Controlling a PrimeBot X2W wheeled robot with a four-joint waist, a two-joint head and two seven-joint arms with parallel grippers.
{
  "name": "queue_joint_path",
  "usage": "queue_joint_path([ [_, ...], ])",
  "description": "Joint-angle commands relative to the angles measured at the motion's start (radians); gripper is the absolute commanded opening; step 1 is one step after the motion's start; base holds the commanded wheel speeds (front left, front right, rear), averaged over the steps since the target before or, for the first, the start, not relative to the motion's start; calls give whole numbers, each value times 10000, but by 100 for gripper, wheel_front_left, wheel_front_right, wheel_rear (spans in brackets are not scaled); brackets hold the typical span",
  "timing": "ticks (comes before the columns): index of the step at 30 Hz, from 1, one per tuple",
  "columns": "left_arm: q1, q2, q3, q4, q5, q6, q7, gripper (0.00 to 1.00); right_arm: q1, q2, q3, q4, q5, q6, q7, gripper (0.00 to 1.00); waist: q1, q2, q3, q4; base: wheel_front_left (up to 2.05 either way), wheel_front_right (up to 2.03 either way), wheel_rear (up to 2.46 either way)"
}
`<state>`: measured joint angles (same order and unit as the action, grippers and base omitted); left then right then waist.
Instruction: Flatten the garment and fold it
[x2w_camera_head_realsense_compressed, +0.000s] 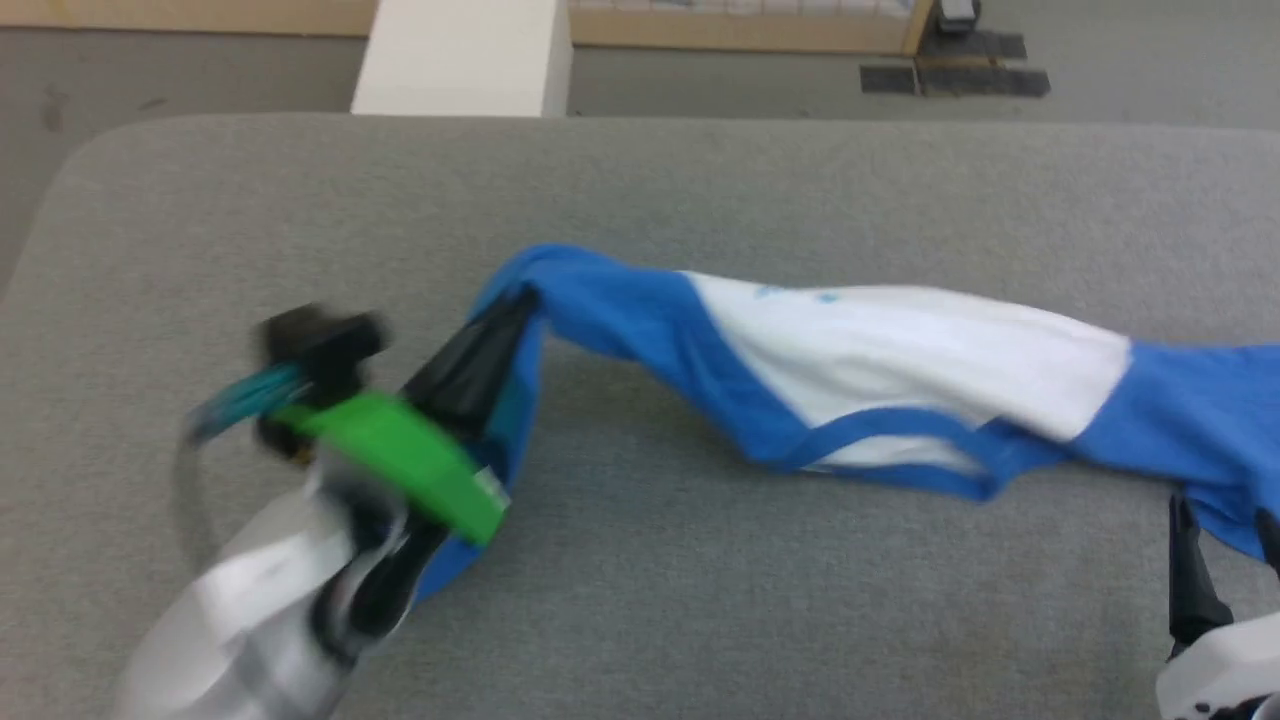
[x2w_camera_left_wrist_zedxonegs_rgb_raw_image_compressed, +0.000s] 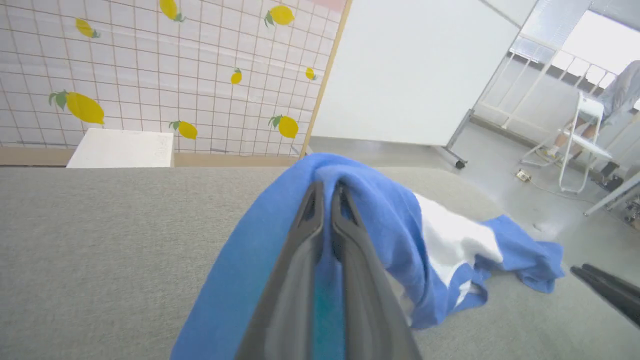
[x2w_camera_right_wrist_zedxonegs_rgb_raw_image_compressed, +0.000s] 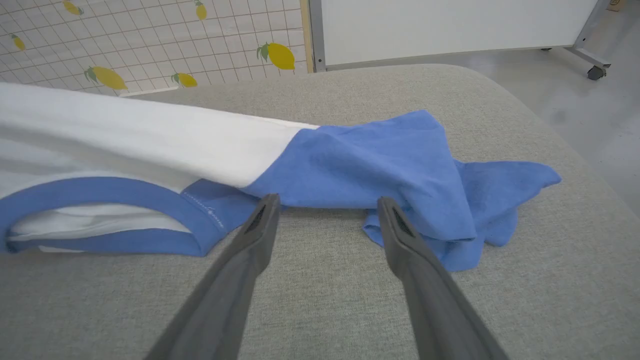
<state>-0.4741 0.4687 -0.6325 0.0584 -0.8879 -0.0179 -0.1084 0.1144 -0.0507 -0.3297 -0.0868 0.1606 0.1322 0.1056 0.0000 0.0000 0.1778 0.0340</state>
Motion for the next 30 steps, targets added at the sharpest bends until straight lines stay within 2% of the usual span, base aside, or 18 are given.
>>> queue_joint_path([
  [1, 775, 390, 399, -1182, -475, 349, -98, 0, 155, 5, 0, 2, 69, -15, 20, 100, 0, 0, -369, 391, 0, 0, 0],
  [4, 2556, 1059, 1441, -4108, -1603, 1156, -320, 0, 353, 5, -8, 4, 113, -15, 58, 100, 0, 0, -471, 618, 0, 0, 0],
  [6, 3719, 1557, 1831, -5349, -2051, 1664, -262, 0, 436, 5, 1, 14, 119, -15, 85, 100, 0, 0, -521, 760, 0, 0, 0],
  [9, 5297, 2189, 1817, -5949, -2336, 2246, 7, 0, 465, 5, 73, 51, 106, -15, 127, 100, 0, 0, -550, 886, 0, 0, 0],
  [12, 6558, 2430, 1361, -5549, -2454, 2667, 243, 0, 428, 5, 172, 111, 114, -15, 177, 100, 0, 0, -557, 936, 0, 0, 0],
  [14, 6949, 2604, 834, -4828, -2014, 2974, 482, 17, 443, 5, 206, 160, 96, -15, 214, 100, 0, 0, -557, 977, 0, 0, 0],
  [15, 7002, 2548, 611, -4506, -1852, 3060, 546, 34, 457, 5, 211, 184, 87, -15, 228, 100, 0, 0, -560, 997, 0, 0, 0],
  [16, 6970, 2426, 358, -4115, -1632, 3115, 577, 65, 479, 5, 218, 214, 72, -15, 241, 100, 0, 0, -566, 1017, 0, 0, 0],
  [17, 6890, 2233, 237, -3831, -1524, 3140, 520, 100, 498, 5, 221, 231, 62, -15, 247, 100, 0, 0, -571, 1034, 0, 0, 0],
  [19, 6609, 1726, 226, -3310, -1391, 3160, 165, 100, 532, 5, 216, 264, 56, -15, 248, 100, 0, 0, -587, 1061, 0, 0, 0],
  [23, 5927, 922, 764, -3314, -1722, 2553, -706, 100, 546, 5, 182, 278, 23, -15, 268, 100, 0, 0, -611, 1075, 0, 0, 0],
  [25, 5531, 842, 1237, -3561, -1651, 2326, -1065, 100, 530, 5, 152, 270, 7, -15, 267, 100, 0, 0, -601, 1073, 0, 0, 0],
  [26, 5308, 839, 1498, -3650, -1473, 2354, -1195, 100, 523, 5, 139, 269, 10, -15, 262, 100, 0, 0, -589, 1073, 0, 0, 0],
  [28, 4742, 939, 1909, -3749, -787, 2620, -1344, 100, 509, 5, 127, 287, 43, -15, 237, 100, 0, 0, -553, 1071, 0, 0, 0],
  [30, 4020, 1170, 1856, -3700, 7, 2825, -1278, 100, 474, 5, 145, 308, 100, -15, 213, 100, 0, 0, -465, 1050, 0, 0, 0],
])
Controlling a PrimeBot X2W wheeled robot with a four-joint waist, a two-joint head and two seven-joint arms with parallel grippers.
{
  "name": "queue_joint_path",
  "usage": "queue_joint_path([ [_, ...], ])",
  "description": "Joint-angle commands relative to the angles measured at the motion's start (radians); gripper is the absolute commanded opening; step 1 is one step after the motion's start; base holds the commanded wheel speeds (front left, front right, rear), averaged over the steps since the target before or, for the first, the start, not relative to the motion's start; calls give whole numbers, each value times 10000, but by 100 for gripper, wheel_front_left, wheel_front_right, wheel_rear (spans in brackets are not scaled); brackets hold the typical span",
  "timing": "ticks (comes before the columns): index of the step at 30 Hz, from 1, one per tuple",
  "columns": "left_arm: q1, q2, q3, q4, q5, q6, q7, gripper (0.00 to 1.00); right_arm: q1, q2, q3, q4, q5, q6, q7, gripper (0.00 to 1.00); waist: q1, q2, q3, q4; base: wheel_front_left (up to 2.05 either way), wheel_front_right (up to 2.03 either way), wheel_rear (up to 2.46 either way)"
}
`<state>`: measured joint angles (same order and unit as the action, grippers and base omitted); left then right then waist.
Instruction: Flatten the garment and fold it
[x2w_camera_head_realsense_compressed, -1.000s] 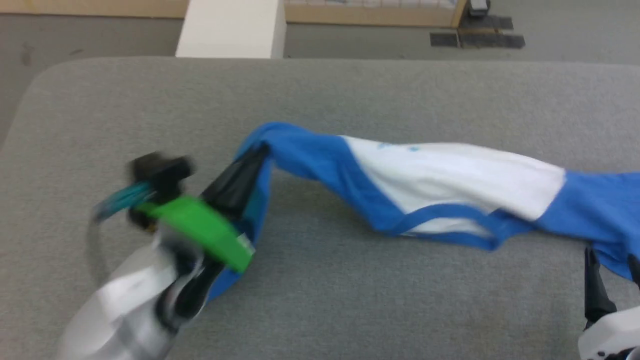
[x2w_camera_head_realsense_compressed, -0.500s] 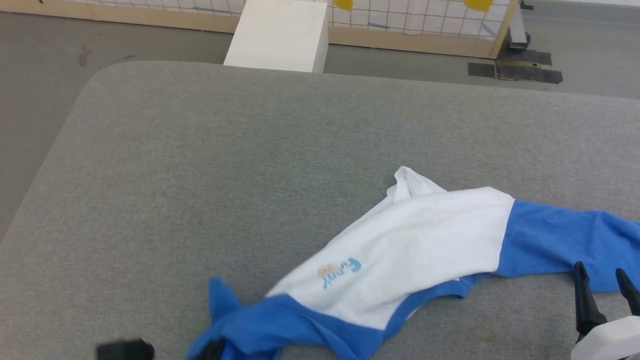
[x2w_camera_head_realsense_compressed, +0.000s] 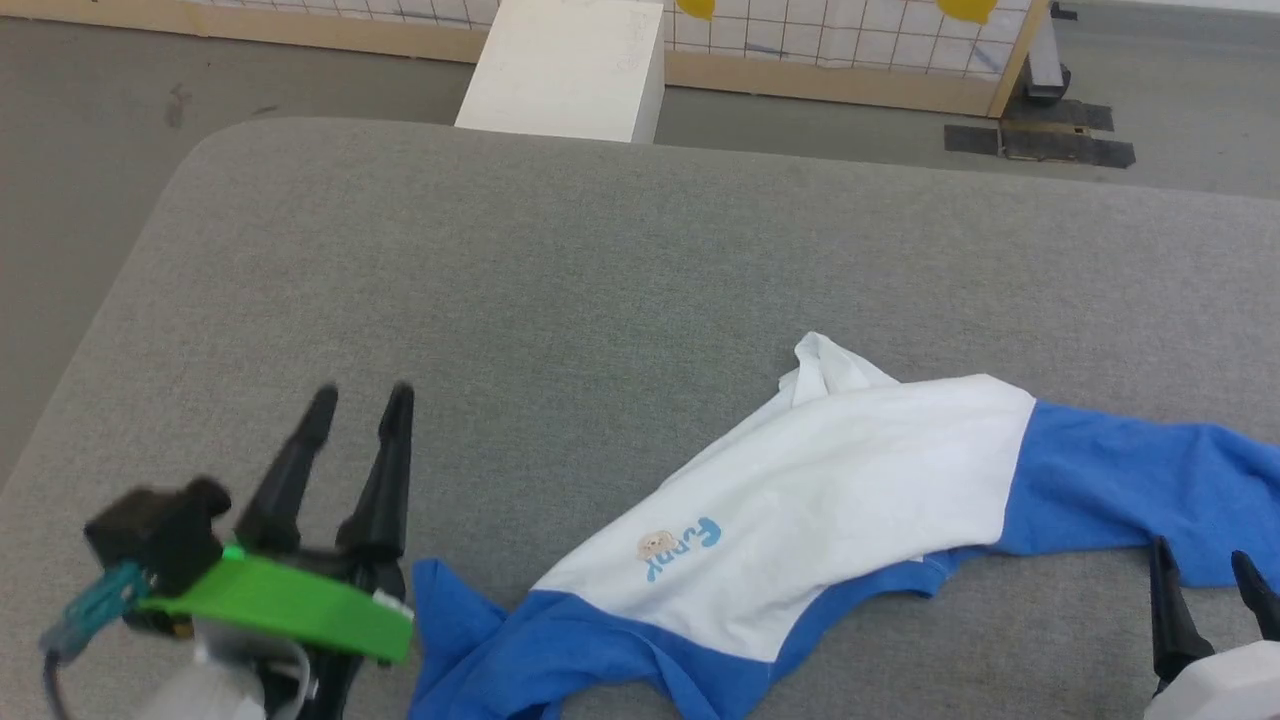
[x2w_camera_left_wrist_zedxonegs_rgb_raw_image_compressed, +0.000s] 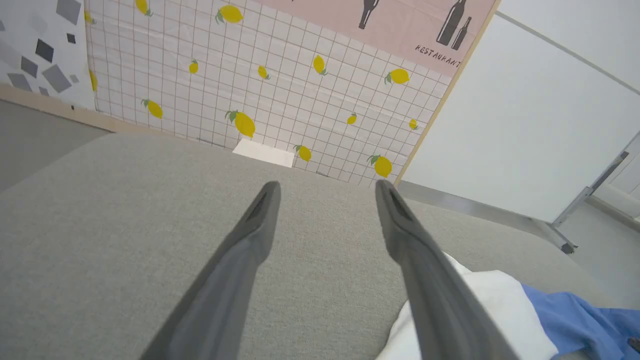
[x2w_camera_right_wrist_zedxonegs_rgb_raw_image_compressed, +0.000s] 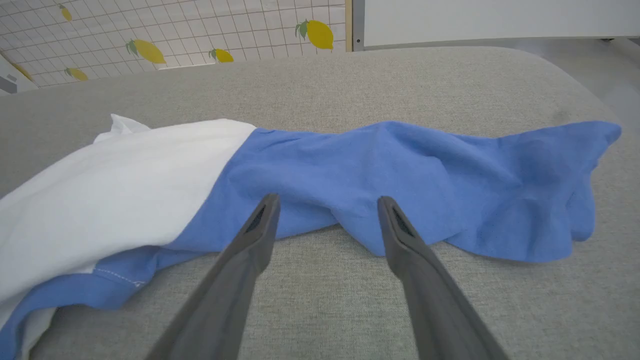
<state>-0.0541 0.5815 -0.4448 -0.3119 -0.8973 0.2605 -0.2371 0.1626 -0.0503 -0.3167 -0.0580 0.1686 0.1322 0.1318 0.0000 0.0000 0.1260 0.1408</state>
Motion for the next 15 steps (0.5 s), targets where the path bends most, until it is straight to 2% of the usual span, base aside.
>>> queue_joint_path([
  [1, -712, 262, -226, 131, 647, 79, 235, 100, -52, 1, 44, 20, 38, -15, -62, 100, 0, 0, 130, -54, 0, 0, 0],
  [3, -1807, 332, -666, 523, 1287, -26, 797, 100, -169, 1, 88, 14, 57, -15, -84, 100, 0, 0, 290, -153, 0, 0, 0],
  [6, -3430, -19, -1443, 1267, 2021, -363, 1571, 100, -371, 1, 82, -70, 47, -15, -140, 100, 0, 0, 582, -358, 0, 0, 0],
  [10, -5366, -1038, -2485, 2632, 2631, -1043, 2347, 100, -642, 1, 110, -295, 14, -15, -143, 100, 0, 0, 1073, -770, 0, 0, 0],
  [15, -6862, -2346, -3382, 4678, 2600, -1990, 3048, 100, -986, 1, 90, -736, -31, -15, -100, 100, 0, 0, 1668, -1455, 0, 0, 0],
])
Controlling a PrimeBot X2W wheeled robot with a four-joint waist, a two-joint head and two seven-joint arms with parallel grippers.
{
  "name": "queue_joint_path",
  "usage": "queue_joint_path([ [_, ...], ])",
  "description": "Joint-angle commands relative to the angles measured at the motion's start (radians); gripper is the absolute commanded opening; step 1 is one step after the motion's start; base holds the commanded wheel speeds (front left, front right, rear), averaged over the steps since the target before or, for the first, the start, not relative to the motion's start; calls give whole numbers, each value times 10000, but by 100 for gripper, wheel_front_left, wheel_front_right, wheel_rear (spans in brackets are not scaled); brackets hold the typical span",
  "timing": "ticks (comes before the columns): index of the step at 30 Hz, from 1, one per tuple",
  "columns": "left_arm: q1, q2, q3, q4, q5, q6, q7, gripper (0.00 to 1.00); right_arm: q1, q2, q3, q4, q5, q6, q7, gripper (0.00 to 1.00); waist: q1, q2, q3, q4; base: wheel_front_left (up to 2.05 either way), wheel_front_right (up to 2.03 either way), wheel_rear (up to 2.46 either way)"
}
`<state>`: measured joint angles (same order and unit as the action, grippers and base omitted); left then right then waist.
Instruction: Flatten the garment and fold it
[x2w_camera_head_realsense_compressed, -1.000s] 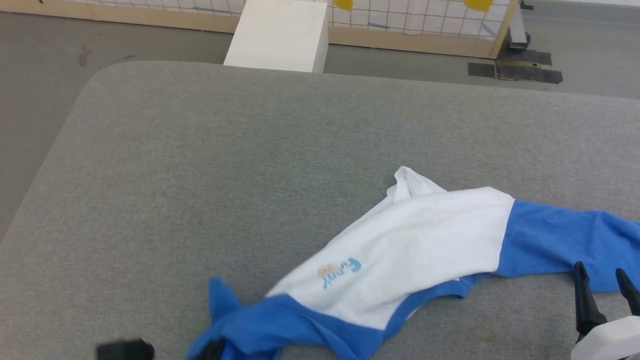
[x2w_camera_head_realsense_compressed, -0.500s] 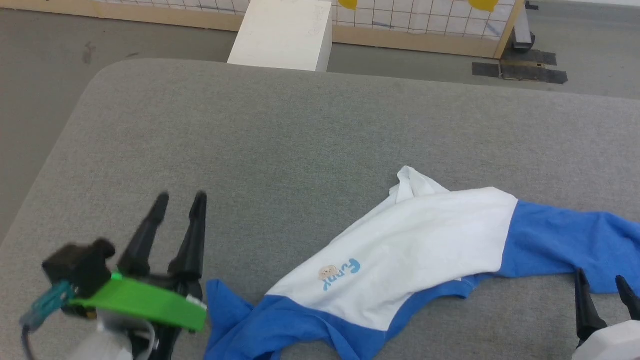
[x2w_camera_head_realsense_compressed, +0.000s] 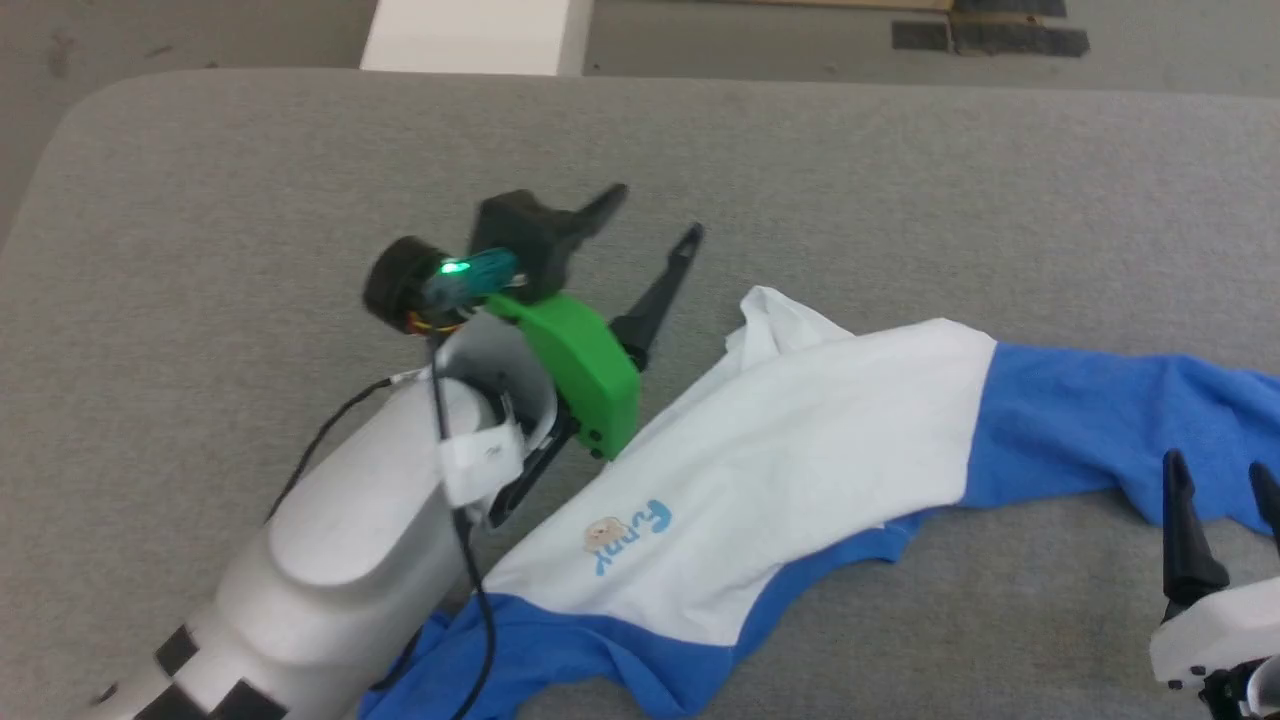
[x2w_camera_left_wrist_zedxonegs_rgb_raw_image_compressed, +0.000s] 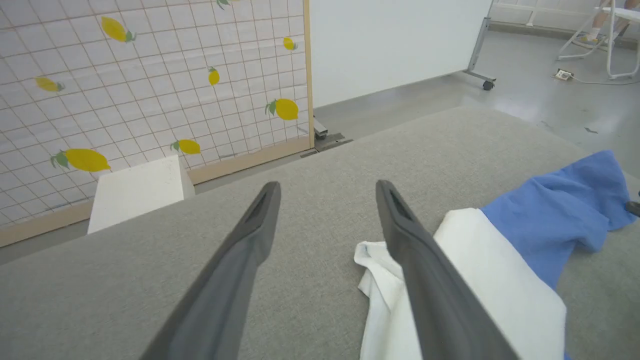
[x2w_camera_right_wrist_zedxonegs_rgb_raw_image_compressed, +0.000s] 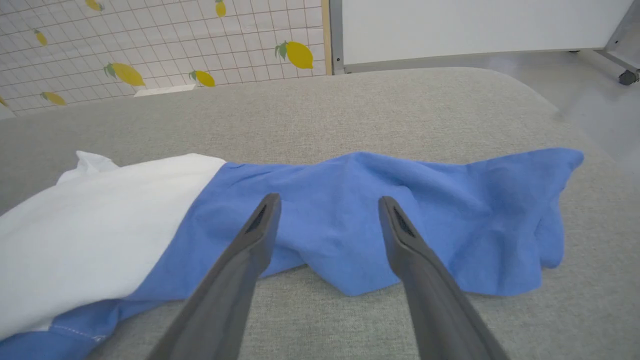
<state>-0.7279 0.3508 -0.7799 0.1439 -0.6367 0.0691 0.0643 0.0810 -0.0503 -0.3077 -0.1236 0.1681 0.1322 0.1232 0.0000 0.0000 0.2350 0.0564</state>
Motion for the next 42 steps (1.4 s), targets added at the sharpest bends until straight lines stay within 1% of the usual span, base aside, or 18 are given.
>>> queue_joint_path([
  [1, -283, -201, -139, 467, -65, -234, 161, 100, -230, 1, 0, -189, -33, -15, 15, 100, 0, 0, 685, -752, 0, 0, 0],
  [4, -699, -666, -432, 1612, -250, -662, 545, 100, -368, 1, -13, -499, -16, -15, 98, 100, 0, 0, 1023, -1157, 0, 0, 0],
  [6, -918, -832, -560, 2274, -269, -833, 698, 100, -437, 1, 31, -613, 19, -15, 133, 100, 0, 0, 1253, -1403, 0, 0, 0],
  [13, -1401, -1161, -923, 4081, -433, -1373, 1299, 100, -610, 1, 42, -604, 175, -15, 66, 100, 0, 0, 1904, -1977, 0, 0, 0],
  [18, -1424, -1345, -1375, 4794, -679, -1712, 2058, 100, -704, 1, 58, -468, 224, -15, -46, 100, 0, 0, 2024, -2111, 0, 0, 0],
  [19, -1453, -1341, -1514, 4867, -649, -1773, 2115, 45, -731, 1, 78, -431, 231, -15, -63, 100, 0, 0, 2027, -2132, 0, 0, 0],
  [20, -1480, -1326, -1583, 4938, -625, -1801, 2118, 0, -761, 1, 100, -403, 248, -15, -80, 100, 0, 0, 2022, -2148, 0, 0, 0],
  [22, -1602, -1263, -1665, 5055, -528, -1838, 1971, 0, -820, 1, 150, -344, 286, -15, -123, 100, 0, 0, 1979, -2170, 0, 0, 0],
  [25, -1952, -1150, -1488, 5082, -438, -1847, 1446, 0, -858, 1, 198, -255, 305, -15, -163, 100, 0, 0, 1863, -2179, 0, 0, 0],
  [28, -2543, -986, -1150, 4866, -536, -1870, 1155, 0, -862, 1, 225, -190, 303, -15, -206, 100, 0, 0, 1747, -2215, 0, 0, 0],
  [30, -3111, -833, -753, 4543, -722, -1887, 966, 0, -868, 1, 270, -161, 326, -15, -232, 100, 0, 0, 1720, -2287, 0, 0, 0],
  [35, -4800, -160, 71, 3734, -644, -1788, 753, 0, -947, 1, 379, -67, 464, -15, -344, 100, 0, 0, 1962, -2610, 0, 0, 0],
  [39, -5875, 534, 435, 3561, -54, -1390, 462, 0, -1039, 1, 417, 149, 617, -15, -517, 100, 0, 0, 2346, -2938, 0, 0, 0],
  [41, -6301, 878, 625, 3697, 476, -910, -134, 0, -1129, 1, 473, 303, 705, -15, -646, 100, 0, 0, 2604, -3124, 0, 0, 0],
  [42, -6425, 1090, 697, 3979, 797, -561, -499, 49, -1219, 1, 528, 442, 757, -15, -763, 100, 0, 0, 2793, -3269, 0, 0, 0],
])
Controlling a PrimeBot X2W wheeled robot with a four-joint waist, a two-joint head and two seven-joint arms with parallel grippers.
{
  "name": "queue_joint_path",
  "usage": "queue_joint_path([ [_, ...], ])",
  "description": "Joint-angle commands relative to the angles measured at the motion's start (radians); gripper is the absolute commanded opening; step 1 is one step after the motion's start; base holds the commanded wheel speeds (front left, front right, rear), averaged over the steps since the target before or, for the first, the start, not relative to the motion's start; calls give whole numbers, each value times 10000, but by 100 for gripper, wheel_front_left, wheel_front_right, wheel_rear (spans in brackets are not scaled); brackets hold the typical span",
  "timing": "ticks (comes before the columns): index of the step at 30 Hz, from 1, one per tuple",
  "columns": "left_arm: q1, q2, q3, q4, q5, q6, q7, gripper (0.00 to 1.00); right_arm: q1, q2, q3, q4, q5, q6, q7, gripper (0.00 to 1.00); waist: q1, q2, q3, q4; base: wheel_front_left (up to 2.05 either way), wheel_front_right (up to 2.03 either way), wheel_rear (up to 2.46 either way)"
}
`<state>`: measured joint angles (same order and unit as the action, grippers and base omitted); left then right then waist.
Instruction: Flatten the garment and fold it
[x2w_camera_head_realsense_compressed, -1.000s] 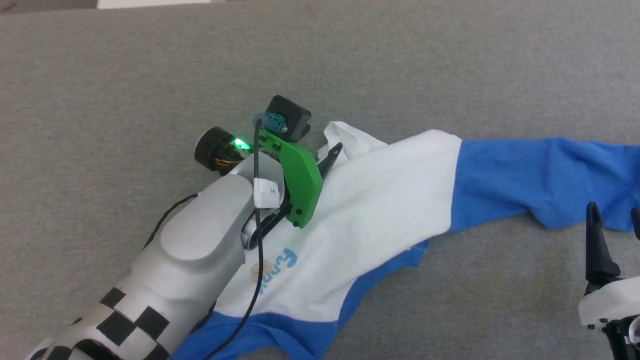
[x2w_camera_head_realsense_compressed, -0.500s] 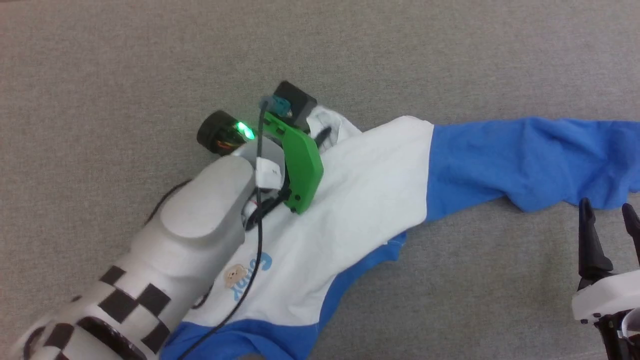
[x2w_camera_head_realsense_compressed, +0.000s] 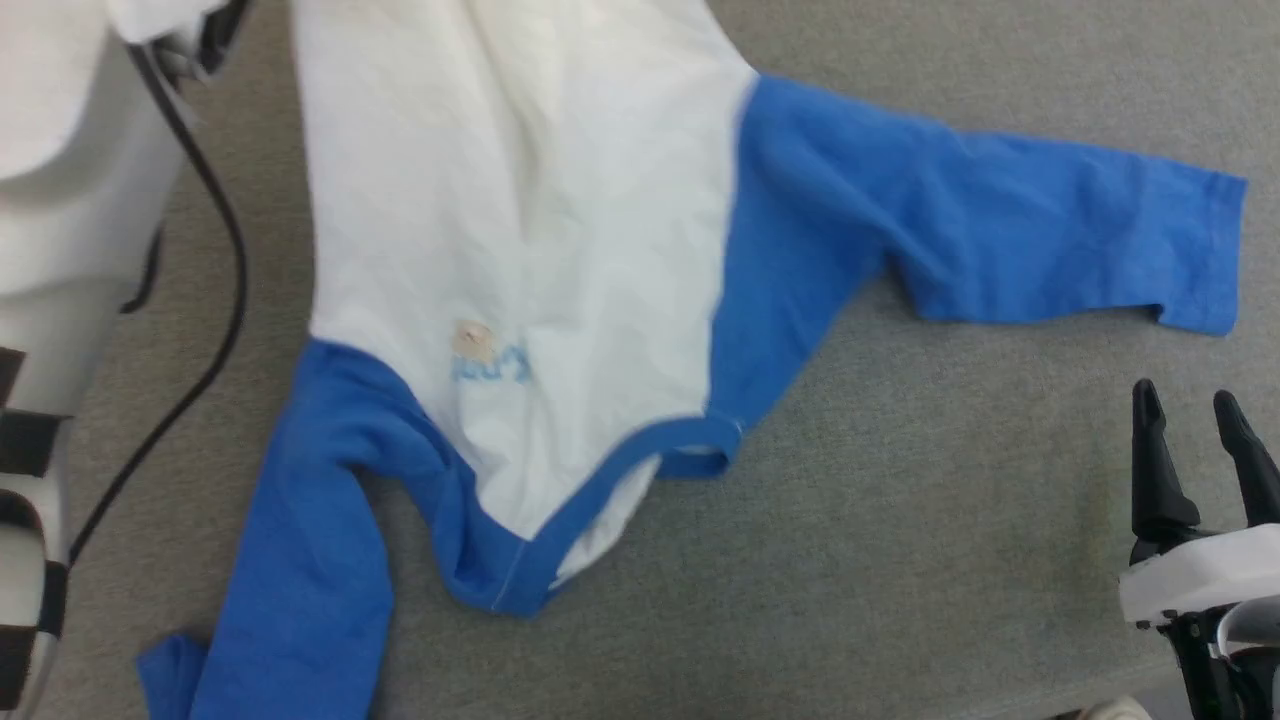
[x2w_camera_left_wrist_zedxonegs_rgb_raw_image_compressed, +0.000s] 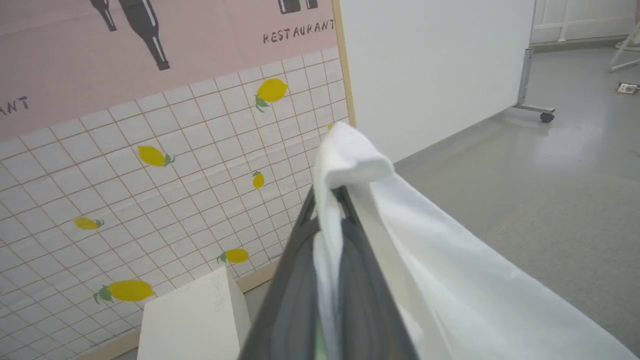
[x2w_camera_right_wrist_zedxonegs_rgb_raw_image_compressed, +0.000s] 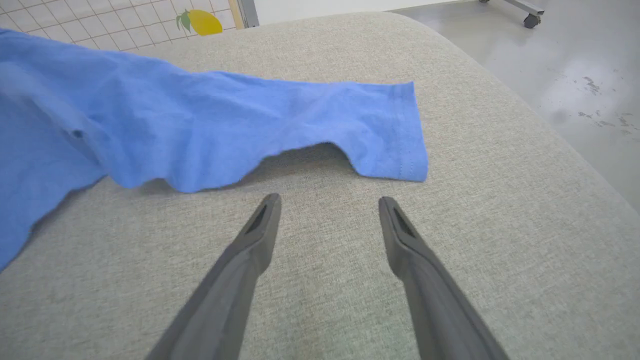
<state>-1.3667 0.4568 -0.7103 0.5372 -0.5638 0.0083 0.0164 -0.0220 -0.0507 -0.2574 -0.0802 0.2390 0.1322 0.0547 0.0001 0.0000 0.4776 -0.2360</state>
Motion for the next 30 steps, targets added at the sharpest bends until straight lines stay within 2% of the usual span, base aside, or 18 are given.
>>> queue_joint_path([
  [1, -1, 81, 2, 222, 103, 125, -30, 100, -230, 5, 44, 72, 63, -15, -131, 100, -1, 0, 434, -393, 0, 0, 0],
  [6, 366, 101, 103, 878, -49, 434, -96, 100, -431, 5, 84, 365, 128, -15, -356, 100, -1, 0, 815, -426, 0, 0, 0],
  [11, 666, -120, 250, 837, -371, 343, -585, 100, -607, 5, 119, 465, 1, -15, -409, 100, -1, 0, 821, -114, 0, 0, 0],
  [16, 1307, -298, 482, 133, -725, 294, -1490, 100, -579, 5, -14, 361, -248, -15, -317, 100, -1, 0, 247, 402, 0, 0, 0],
  [20, 2592, -254, 581, -1002, -1063, 543, -1915, 100, -285, 5, -163, 172, -416, -15, -105, 100, -1, 0, -428, 902, 0, 0, 0],
  [24, 4478, -41, 529, -2437, -1290, 1108, -2150, 100, 74, 5, -268, -9, -526, -15, 125, 100, -1, 0, -1199, 1425, 0, 0, 0],
  [26, 5512, 128, 620, -3149, -1373, 1571, -2320, 100, 254, 5, -252, -105, -545, -15, 241, 100, -1, 0, -1547, 1638, 0, 0, 0],
  [28, 7276, 314, 890, -4240, -1437, 2444, -2594, 100, 552, 5, -192, -229, -549, -15, 398, 100, -1, 0, -2061, 1902, 0, 0, 0],
  [30, 8541, 299, 1174, -4970, -1533, 2933, -2710, 100, 742, 5, -175, -289, -528, -15, 486, 100, -1, 0, -2339, 2046, 0, 0, 0],
])
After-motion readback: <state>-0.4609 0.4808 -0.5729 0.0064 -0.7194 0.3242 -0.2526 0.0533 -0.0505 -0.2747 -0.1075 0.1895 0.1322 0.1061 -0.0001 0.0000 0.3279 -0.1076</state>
